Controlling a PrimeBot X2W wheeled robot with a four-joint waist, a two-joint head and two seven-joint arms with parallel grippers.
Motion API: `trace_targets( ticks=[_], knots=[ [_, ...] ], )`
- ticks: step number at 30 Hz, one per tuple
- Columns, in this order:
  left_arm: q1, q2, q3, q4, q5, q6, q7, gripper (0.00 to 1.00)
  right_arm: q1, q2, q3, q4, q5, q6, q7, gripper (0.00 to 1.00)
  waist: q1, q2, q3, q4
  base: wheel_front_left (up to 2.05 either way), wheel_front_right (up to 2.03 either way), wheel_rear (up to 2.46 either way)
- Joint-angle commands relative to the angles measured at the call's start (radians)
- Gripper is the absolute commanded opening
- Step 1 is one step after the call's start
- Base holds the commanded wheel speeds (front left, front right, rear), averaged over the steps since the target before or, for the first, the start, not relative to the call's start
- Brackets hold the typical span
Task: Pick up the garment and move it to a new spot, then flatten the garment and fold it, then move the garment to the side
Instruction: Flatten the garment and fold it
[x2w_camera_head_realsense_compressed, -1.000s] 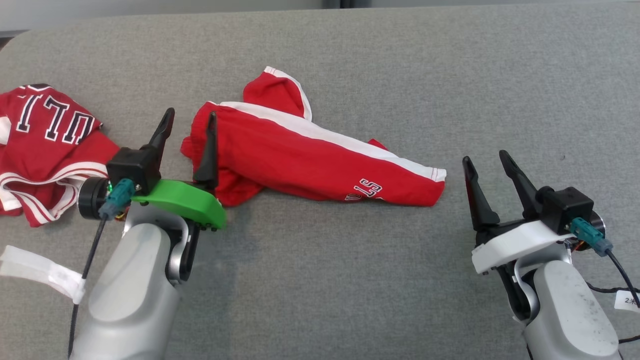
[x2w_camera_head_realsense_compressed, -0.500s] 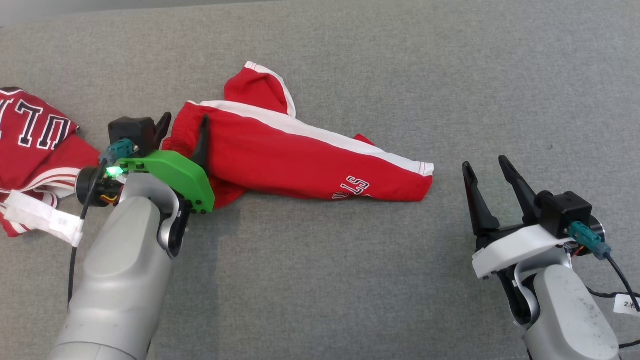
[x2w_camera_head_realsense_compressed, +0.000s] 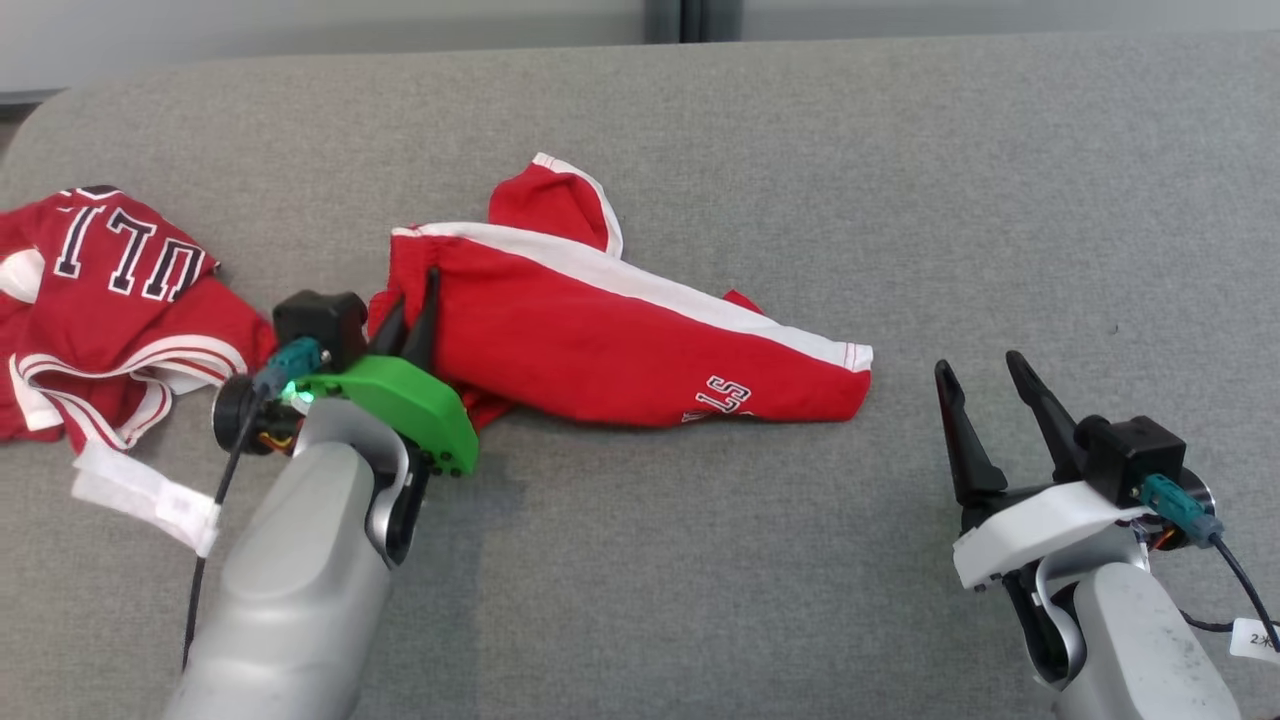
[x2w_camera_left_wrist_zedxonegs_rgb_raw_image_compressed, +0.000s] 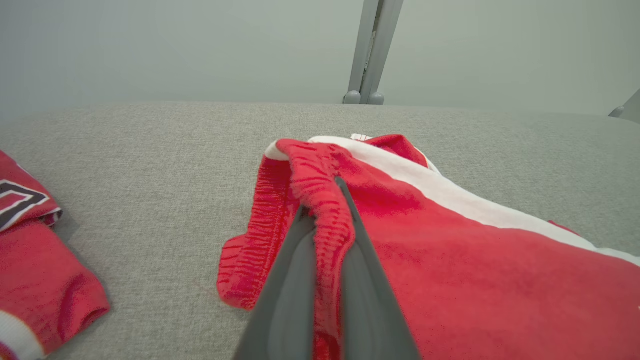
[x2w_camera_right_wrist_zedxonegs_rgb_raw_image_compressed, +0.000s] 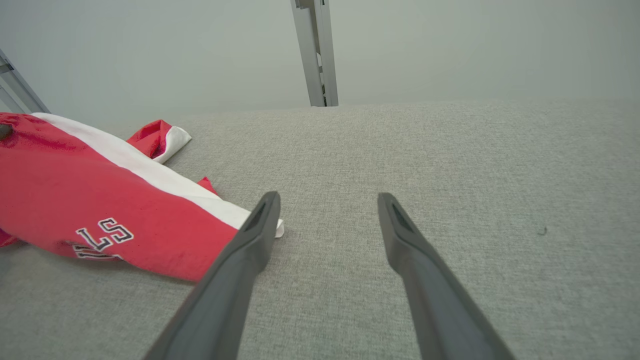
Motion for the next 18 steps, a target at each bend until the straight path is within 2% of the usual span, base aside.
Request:
trace_targets(
  ticks=[1,8,14,15,17,18],
  knots=[
    [0.038,0.004,-0.007,-0.016,-0.001,-0.004,-0.007,0.00,0.015,-0.004,-0.003,0.003,0.007,-0.001,-0.002,1.00,0.0000,0.0000,-0.037,0.018,0.00,0.00,0.00],
    [0.248,0.021,0.018,-0.135,0.007,-0.003,-0.007,0.00,0.063,-0.004,-0.004,0.010,0.026,-0.001,-0.002,1.00,0.0000,0.0000,-0.092,0.011,0.00,0.00,0.00],
    [0.387,0.010,0.062,-0.188,0.019,0.002,-0.007,0.00,0.097,-0.004,-0.007,0.014,0.022,-0.001,-0.002,1.00,0.0000,0.0000,-0.107,0.002,0.00,0.00,0.00],
    [0.408,0.008,0.071,-0.199,0.027,0.002,-0.007,0.03,0.102,-0.004,-0.007,0.016,0.020,-0.001,-0.002,1.00,0.0000,0.0000,-0.109,0.001,0.00,0.00,0.00],
    [0.441,0.004,0.091,-0.215,0.034,0.001,-0.007,0.34,0.108,-0.004,-0.008,0.016,0.021,-0.001,-0.002,1.00,0.0000,0.0000,-0.112,-0.001,0.00,0.00,0.00],
    [0.455,0.001,0.103,-0.224,0.036,0.001,-0.007,0.42,0.113,-0.003,-0.006,0.016,0.023,-0.001,-0.002,1.00,0.0000,0.0000,-0.113,-0.002,0.00,0.00,0.00]
  ],
)
